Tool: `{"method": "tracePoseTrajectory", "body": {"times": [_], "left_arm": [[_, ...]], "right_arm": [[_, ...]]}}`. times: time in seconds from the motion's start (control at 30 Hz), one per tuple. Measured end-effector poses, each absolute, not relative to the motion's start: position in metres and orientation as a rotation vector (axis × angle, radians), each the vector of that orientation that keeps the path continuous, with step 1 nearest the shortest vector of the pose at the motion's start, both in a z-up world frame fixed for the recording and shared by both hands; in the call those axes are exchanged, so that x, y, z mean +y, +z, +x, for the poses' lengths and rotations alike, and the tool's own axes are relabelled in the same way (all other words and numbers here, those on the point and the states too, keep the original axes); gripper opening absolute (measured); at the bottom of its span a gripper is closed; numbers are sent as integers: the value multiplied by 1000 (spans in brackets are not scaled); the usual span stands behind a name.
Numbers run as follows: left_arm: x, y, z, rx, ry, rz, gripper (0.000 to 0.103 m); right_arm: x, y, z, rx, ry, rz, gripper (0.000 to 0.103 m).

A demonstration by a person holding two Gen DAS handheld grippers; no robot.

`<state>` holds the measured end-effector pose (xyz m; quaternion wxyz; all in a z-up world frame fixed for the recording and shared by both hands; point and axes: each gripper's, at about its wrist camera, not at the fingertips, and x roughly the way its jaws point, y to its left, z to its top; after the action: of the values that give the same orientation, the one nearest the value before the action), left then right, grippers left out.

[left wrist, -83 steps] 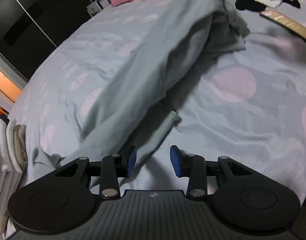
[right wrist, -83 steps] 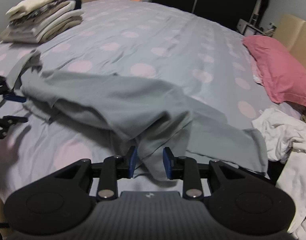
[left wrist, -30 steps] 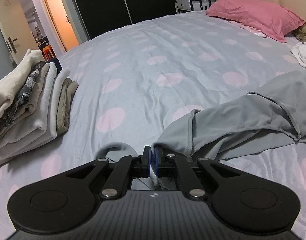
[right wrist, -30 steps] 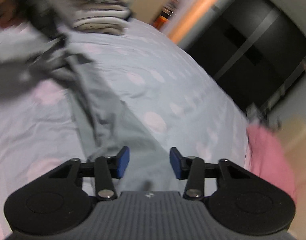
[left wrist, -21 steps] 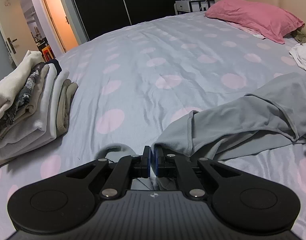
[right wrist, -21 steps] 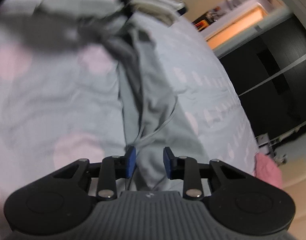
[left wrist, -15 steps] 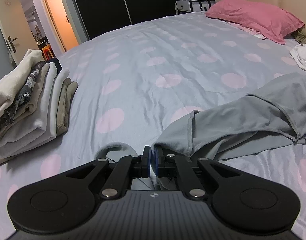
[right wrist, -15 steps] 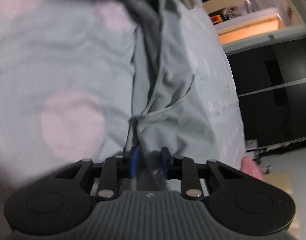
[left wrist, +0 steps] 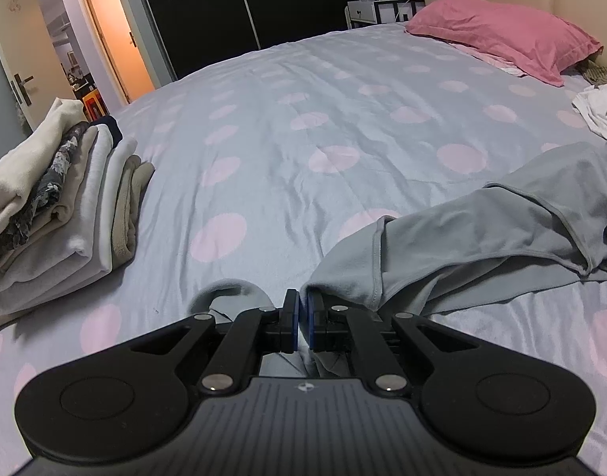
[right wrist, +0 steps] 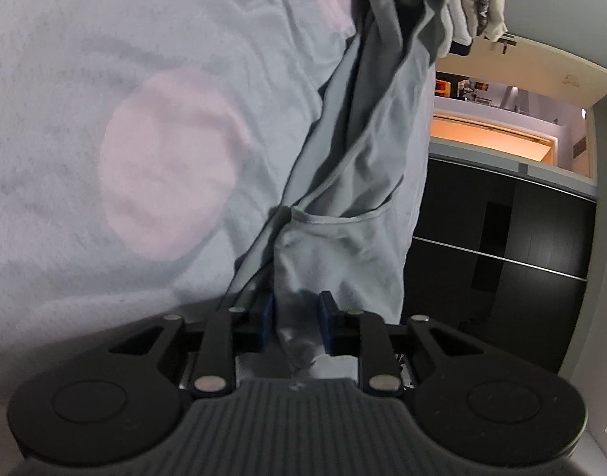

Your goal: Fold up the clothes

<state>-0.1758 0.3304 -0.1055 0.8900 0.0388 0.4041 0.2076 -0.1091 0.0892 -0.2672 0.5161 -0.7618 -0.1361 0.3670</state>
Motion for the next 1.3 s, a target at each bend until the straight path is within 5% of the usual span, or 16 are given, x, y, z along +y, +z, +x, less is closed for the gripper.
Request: {"method": "tracePoseTrajectory", "body": {"times": [0.07,0.4,0.67,0.83,0.9,1.07,1.3], "left_arm": [[330,-106,-177,837,424,88,3],[308,-117,-187,842,354,255,3],[267,-141,-191,840,263,564,42],[240,-171,-194,849,207,788,45],[240,-174,-192,842,235,794,43],[248,-160,-184,786,305,685,13],[250,-116,-189,705,293,496,6]], "right_arm": [[92,-259,-109,-317,882,-1779,6],[105,-169,-84,-110,838,-1214,5],[104,-134,-37,68,733,-990,5],[105,-132,-28,94,722,-961,5],[104,-131,-29,87,721,-962,5],[99,-131,-30,76,708,-957,5],[102,-121,-26,68,682,-944,5]]}}
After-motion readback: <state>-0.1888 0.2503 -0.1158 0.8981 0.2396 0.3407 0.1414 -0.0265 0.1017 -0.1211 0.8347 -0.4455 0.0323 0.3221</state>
